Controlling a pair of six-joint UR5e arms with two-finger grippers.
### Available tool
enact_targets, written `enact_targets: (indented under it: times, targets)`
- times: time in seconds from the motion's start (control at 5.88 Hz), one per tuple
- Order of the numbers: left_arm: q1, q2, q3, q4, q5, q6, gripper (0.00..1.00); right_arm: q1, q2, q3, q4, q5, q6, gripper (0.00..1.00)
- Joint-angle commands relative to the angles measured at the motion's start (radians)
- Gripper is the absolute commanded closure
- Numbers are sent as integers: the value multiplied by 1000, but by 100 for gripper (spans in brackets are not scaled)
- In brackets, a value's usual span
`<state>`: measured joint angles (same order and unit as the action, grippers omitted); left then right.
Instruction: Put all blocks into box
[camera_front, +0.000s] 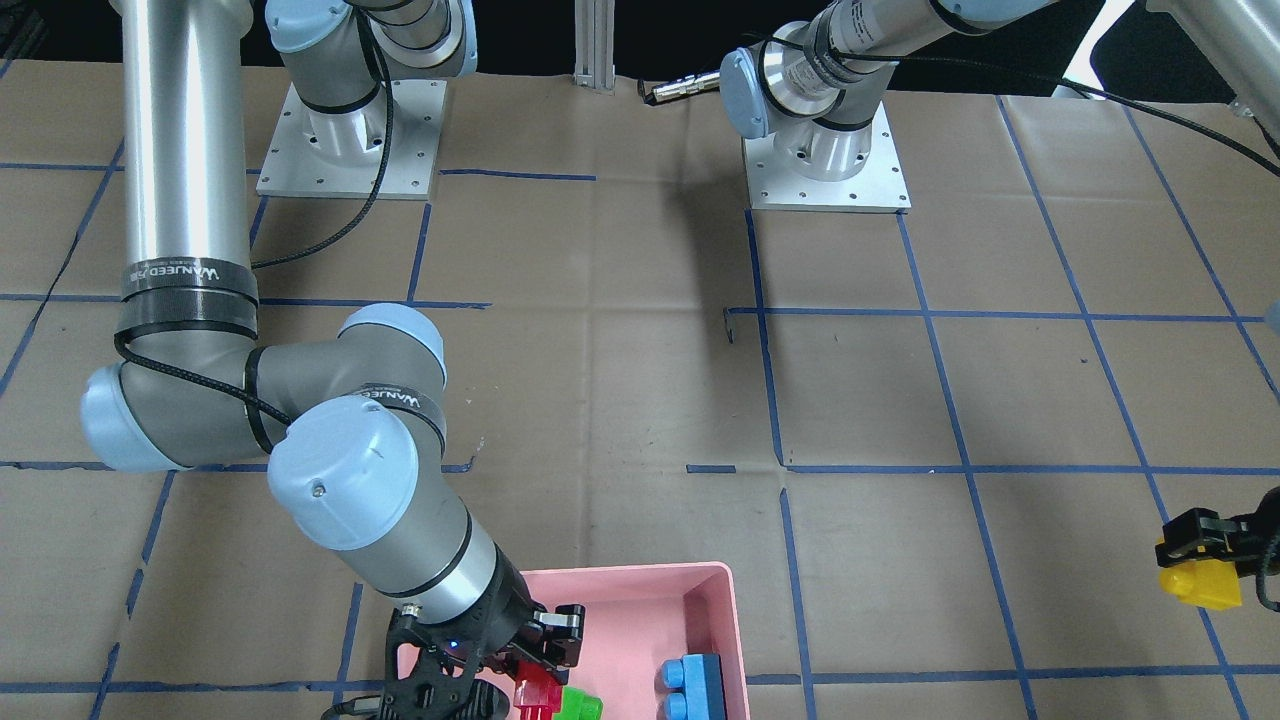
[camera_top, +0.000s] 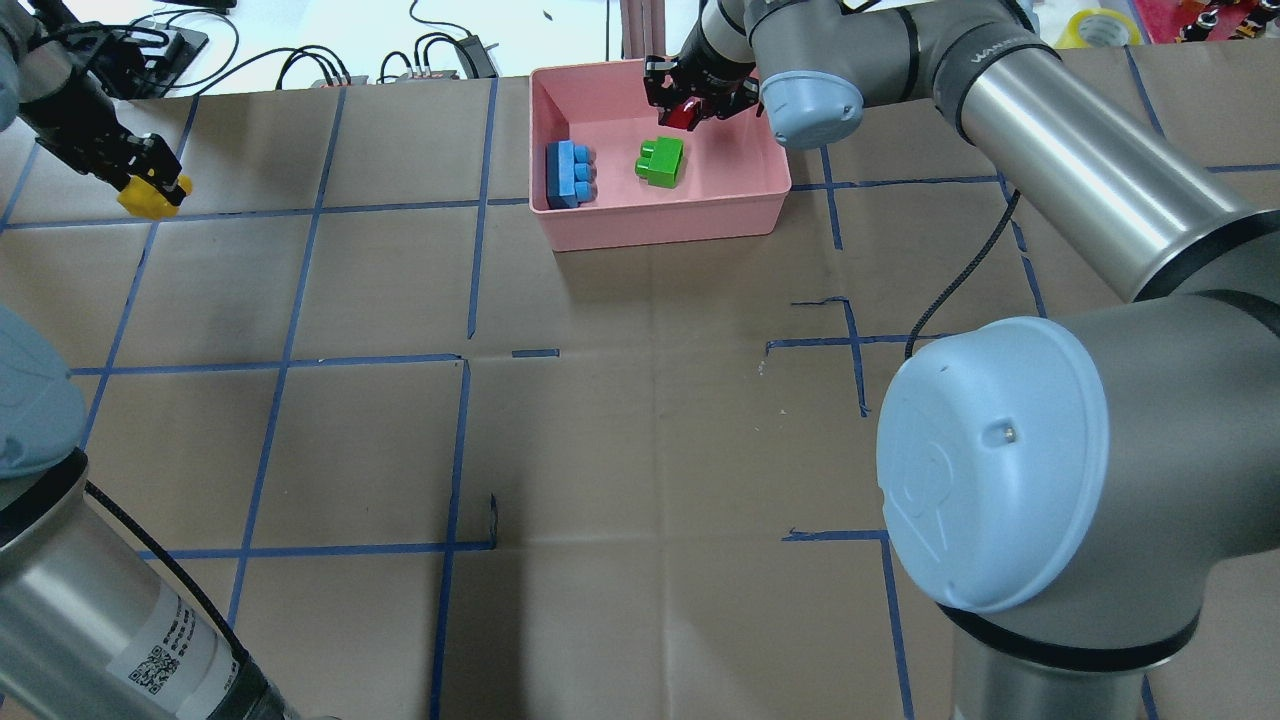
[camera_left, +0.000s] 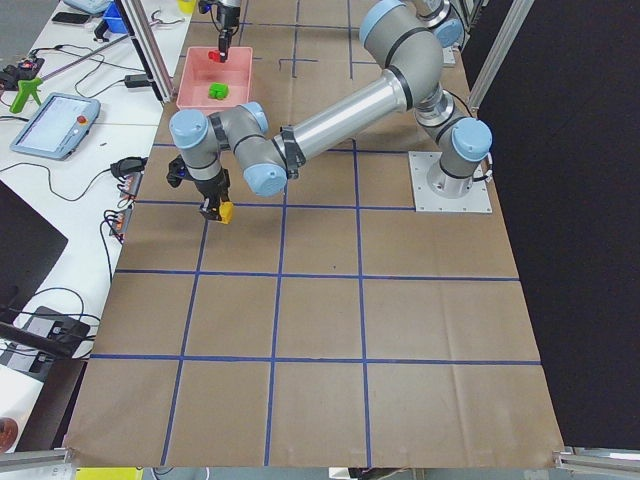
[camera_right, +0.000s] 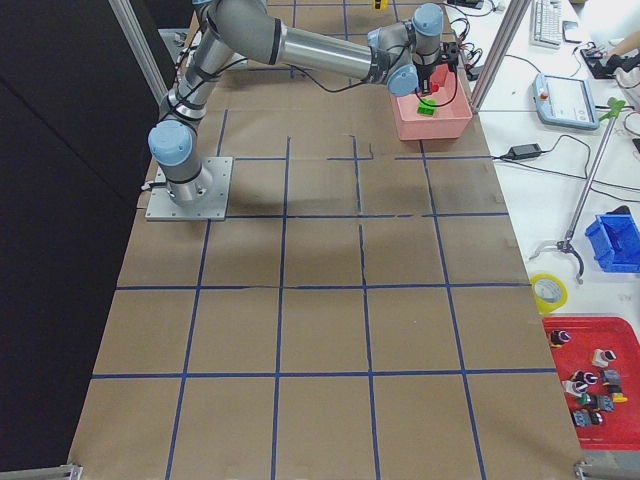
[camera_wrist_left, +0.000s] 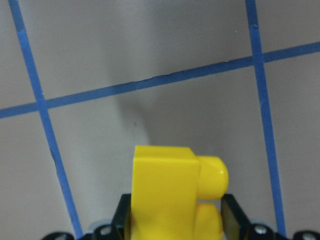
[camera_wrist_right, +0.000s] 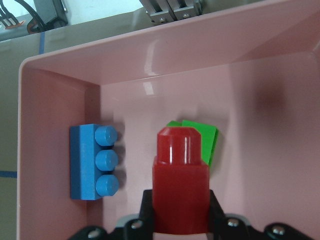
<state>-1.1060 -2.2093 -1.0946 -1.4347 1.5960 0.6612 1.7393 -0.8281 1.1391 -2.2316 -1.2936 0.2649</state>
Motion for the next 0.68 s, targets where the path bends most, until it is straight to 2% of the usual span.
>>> enact_targets:
  times: [0.0, 0.17, 0.51]
  targets:
    - [-8, 9, 116, -165, -7, -55, 93, 8, 7, -18, -22, -3, 7, 1]
    - [-37, 16, 131, -193, -11, -115, 93, 6, -2, -16, -22, -6, -9, 0]
    - [-138, 26, 131, -211, -106, -388, 93, -21, -20, -1, -7, -6, -70, 1]
